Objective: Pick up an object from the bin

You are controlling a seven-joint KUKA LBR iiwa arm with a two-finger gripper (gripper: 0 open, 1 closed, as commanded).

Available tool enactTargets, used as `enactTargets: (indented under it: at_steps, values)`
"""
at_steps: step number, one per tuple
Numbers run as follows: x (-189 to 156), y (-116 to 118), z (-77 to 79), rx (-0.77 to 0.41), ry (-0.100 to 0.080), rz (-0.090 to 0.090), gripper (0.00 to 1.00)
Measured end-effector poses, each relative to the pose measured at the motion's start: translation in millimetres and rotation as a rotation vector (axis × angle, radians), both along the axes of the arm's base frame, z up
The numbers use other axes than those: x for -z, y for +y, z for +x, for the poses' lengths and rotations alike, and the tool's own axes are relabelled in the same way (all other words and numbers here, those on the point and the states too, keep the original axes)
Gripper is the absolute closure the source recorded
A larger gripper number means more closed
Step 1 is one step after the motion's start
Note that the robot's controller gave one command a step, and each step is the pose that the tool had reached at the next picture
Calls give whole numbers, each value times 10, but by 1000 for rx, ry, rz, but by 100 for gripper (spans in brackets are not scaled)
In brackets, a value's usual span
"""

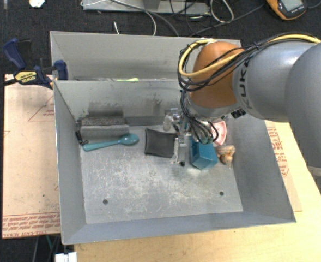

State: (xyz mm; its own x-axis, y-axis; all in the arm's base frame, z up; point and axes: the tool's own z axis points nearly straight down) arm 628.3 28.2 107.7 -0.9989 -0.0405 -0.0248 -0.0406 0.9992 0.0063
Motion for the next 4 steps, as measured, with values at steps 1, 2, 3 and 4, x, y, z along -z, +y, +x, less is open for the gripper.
enactTargets:
  at_steps: [1, 2, 3, 4]
  values:
    - [0, 1, 0, 0, 0, 0, 0]
    - [190, -101, 16, 46, -1, 3, 0]
    - [229, -178, 68, 42, -4, 2, 0]
    - [-442, -150, 45, 16, 0, 2, 0]
